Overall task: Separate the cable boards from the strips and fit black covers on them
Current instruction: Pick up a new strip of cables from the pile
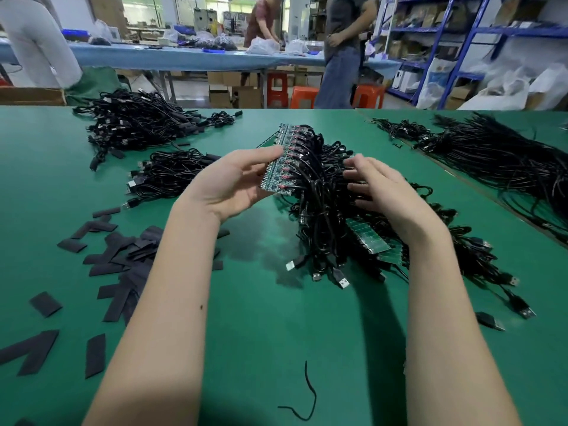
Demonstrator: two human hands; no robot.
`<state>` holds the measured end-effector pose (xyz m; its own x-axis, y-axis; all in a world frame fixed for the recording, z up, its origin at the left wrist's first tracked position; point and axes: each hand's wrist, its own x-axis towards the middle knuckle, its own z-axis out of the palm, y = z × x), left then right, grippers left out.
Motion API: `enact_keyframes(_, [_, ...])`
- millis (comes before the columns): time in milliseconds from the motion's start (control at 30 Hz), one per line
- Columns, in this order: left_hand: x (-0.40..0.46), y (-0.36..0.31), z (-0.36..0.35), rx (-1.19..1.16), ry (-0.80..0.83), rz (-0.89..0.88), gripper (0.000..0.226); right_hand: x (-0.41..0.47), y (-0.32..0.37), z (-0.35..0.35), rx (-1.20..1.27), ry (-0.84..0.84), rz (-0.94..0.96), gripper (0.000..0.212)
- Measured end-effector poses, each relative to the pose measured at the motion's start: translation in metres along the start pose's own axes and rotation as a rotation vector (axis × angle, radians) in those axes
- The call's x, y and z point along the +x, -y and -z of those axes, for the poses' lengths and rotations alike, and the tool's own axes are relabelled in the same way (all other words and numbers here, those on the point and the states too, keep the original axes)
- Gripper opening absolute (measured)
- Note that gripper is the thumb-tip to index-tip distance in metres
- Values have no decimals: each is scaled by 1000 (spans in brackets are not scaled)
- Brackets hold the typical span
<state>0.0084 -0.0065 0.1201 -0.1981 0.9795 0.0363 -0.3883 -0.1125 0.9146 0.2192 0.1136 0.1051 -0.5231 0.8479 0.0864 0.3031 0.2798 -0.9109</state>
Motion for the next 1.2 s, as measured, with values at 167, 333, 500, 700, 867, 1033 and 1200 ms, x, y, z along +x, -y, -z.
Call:
enact_keyframes(167, [-1, 3, 10, -195, 53, 19, 18, -3, 9, -29, 212, 158, -4, 66])
enact_keyframes(333, [-4, 5, 23, -122, -15, -14, 11, -4, 7, -28, 399, 297, -68, 93])
enact_keyframes(500, [-17, 6, 41, 8, 105, -15, 17, -5, -9, -33, 664, 603, -168, 86])
enact_keyframes(700, [-26, 5, 59, 128, 612, 147, 41, -3, -21, -84, 650, 723, -316, 88])
enact_keyframes(867, [-23, -1, 84, 671, 317, 197, 67, 6, -20, -84, 411, 473, -336, 65])
enact_keyframes(1033, [-13, -1, 85, 905, 352, 414, 52, 13, -22, -64, 68, 310, -310, 56])
enact_keyframes(1200, [4, 2, 74, 1174, 363, 612, 16, 17, -19, -62, 36, 268, -367, 55])
